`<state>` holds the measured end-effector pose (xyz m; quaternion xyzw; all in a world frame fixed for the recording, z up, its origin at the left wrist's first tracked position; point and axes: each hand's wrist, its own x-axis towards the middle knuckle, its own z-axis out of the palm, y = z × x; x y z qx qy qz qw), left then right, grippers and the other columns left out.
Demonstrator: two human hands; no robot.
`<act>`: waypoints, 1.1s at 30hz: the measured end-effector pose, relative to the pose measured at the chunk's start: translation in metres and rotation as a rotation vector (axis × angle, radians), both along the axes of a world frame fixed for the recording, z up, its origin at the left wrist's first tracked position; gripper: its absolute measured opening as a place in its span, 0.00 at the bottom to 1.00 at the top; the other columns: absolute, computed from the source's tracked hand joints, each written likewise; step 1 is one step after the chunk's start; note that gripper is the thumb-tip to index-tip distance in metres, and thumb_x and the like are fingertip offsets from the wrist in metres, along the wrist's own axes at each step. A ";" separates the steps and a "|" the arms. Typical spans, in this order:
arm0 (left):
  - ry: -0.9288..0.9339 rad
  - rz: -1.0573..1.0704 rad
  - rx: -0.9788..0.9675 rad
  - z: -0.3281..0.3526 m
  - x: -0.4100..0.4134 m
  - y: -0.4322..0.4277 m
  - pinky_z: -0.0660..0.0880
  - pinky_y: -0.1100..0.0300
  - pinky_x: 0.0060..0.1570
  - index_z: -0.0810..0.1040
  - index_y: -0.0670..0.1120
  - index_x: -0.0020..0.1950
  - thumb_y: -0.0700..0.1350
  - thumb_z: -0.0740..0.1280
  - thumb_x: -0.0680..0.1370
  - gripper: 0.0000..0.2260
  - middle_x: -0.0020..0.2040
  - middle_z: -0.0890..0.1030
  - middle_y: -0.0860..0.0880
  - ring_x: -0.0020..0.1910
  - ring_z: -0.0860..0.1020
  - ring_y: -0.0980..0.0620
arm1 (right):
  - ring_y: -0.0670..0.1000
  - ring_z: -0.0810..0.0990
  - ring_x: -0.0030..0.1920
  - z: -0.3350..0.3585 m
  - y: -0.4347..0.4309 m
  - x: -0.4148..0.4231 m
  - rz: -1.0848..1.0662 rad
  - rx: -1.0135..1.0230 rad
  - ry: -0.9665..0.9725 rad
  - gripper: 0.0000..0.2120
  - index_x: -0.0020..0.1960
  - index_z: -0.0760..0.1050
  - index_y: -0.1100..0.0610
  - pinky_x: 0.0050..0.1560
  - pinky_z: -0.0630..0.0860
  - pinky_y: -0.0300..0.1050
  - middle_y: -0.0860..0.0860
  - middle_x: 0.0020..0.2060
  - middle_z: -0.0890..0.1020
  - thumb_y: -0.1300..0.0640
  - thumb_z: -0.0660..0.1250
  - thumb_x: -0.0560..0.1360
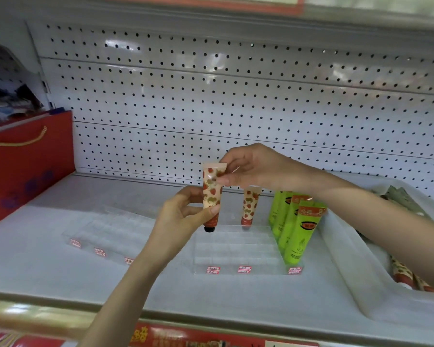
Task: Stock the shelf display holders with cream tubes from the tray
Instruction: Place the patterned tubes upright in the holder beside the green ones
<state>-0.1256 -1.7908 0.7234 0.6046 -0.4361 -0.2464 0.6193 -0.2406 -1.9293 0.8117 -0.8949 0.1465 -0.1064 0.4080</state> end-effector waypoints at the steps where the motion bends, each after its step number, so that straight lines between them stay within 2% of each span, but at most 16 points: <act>1: -0.001 -0.004 -0.007 0.001 -0.001 0.001 0.73 0.74 0.39 0.77 0.47 0.51 0.43 0.71 0.72 0.09 0.46 0.82 0.54 0.39 0.82 0.57 | 0.46 0.79 0.40 0.000 0.000 -0.001 0.003 0.021 -0.012 0.08 0.50 0.78 0.60 0.43 0.73 0.39 0.52 0.43 0.83 0.60 0.71 0.72; 4: 0.005 -0.008 -0.021 0.001 -0.003 0.001 0.72 0.75 0.37 0.77 0.49 0.50 0.43 0.71 0.72 0.09 0.45 0.83 0.55 0.39 0.83 0.57 | 0.50 0.79 0.41 -0.002 0.000 -0.003 0.002 0.048 -0.052 0.10 0.51 0.77 0.64 0.43 0.76 0.41 0.57 0.45 0.82 0.64 0.72 0.71; 8: -0.001 -0.032 -0.034 0.001 -0.006 0.000 0.74 0.72 0.37 0.77 0.49 0.51 0.42 0.71 0.72 0.09 0.46 0.82 0.54 0.38 0.83 0.54 | 0.54 0.78 0.41 -0.005 0.002 -0.004 0.001 0.043 -0.096 0.11 0.50 0.77 0.67 0.46 0.76 0.45 0.62 0.46 0.81 0.63 0.72 0.70; 12: -0.031 -0.039 -0.036 0.001 -0.008 0.001 0.74 0.72 0.38 0.78 0.50 0.51 0.44 0.71 0.72 0.09 0.46 0.82 0.57 0.40 0.83 0.55 | 0.51 0.80 0.42 -0.004 0.001 -0.005 0.007 -0.010 -0.075 0.11 0.50 0.77 0.66 0.48 0.77 0.44 0.59 0.47 0.82 0.62 0.72 0.71; 15: -0.092 -0.050 0.004 -0.003 -0.003 0.004 0.74 0.70 0.44 0.78 0.53 0.54 0.54 0.70 0.71 0.13 0.49 0.82 0.59 0.46 0.81 0.59 | 0.52 0.82 0.45 0.000 -0.003 -0.006 0.022 -0.027 -0.056 0.10 0.50 0.77 0.65 0.52 0.77 0.44 0.57 0.48 0.83 0.62 0.72 0.71; 18: -0.318 -0.011 0.136 -0.012 0.007 0.011 0.71 0.61 0.57 0.73 0.58 0.62 0.70 0.62 0.68 0.27 0.57 0.78 0.63 0.57 0.75 0.63 | 0.53 0.83 0.48 0.003 -0.012 -0.006 -0.005 -0.076 -0.037 0.11 0.51 0.77 0.66 0.53 0.77 0.42 0.56 0.48 0.83 0.62 0.72 0.71; 22: -0.853 0.125 0.360 -0.026 0.013 0.022 0.62 0.59 0.65 0.66 0.54 0.71 0.73 0.47 0.71 0.36 0.69 0.69 0.59 0.67 0.66 0.57 | 0.55 0.82 0.48 -0.001 -0.027 -0.002 -0.053 -0.215 0.027 0.07 0.49 0.77 0.63 0.52 0.77 0.45 0.55 0.48 0.83 0.63 0.71 0.72; 24: -1.018 0.131 0.435 -0.036 0.013 0.025 0.57 0.55 0.69 0.65 0.52 0.72 0.73 0.39 0.69 0.40 0.70 0.68 0.56 0.69 0.65 0.54 | 0.54 0.82 0.47 -0.006 -0.033 0.001 -0.070 -0.280 0.060 0.06 0.49 0.78 0.60 0.50 0.77 0.43 0.54 0.47 0.83 0.63 0.71 0.72; 26: -1.082 0.143 0.460 -0.048 0.014 0.027 0.61 0.49 0.68 0.70 0.49 0.69 0.71 0.40 0.72 0.39 0.67 0.73 0.53 0.67 0.70 0.51 | 0.52 0.82 0.46 -0.011 -0.036 0.005 -0.076 -0.338 0.103 0.06 0.49 0.78 0.59 0.47 0.76 0.37 0.52 0.45 0.82 0.61 0.71 0.72; 28: -1.147 0.151 0.468 -0.056 0.012 0.029 0.69 0.44 0.62 0.75 0.47 0.64 0.68 0.44 0.75 0.34 0.61 0.78 0.50 0.61 0.76 0.49 | 0.49 0.79 0.45 -0.017 -0.038 0.008 -0.078 -0.392 0.136 0.06 0.49 0.77 0.58 0.46 0.74 0.35 0.50 0.44 0.81 0.61 0.71 0.72; 30: -1.205 0.172 0.461 -0.061 0.011 0.030 0.73 0.45 0.57 0.78 0.46 0.61 0.66 0.47 0.77 0.31 0.58 0.81 0.50 0.57 0.79 0.50 | 0.47 0.78 0.44 -0.023 -0.041 0.011 -0.083 -0.440 0.163 0.06 0.49 0.77 0.57 0.50 0.75 0.40 0.50 0.45 0.80 0.60 0.71 0.72; 33: -1.214 0.169 0.460 -0.066 0.008 0.032 0.75 0.46 0.54 0.79 0.47 0.59 0.66 0.47 0.77 0.31 0.56 0.82 0.50 0.54 0.80 0.50 | 0.48 0.77 0.44 -0.031 -0.043 0.016 -0.087 -0.481 0.212 0.07 0.49 0.77 0.57 0.51 0.75 0.44 0.50 0.46 0.80 0.59 0.71 0.73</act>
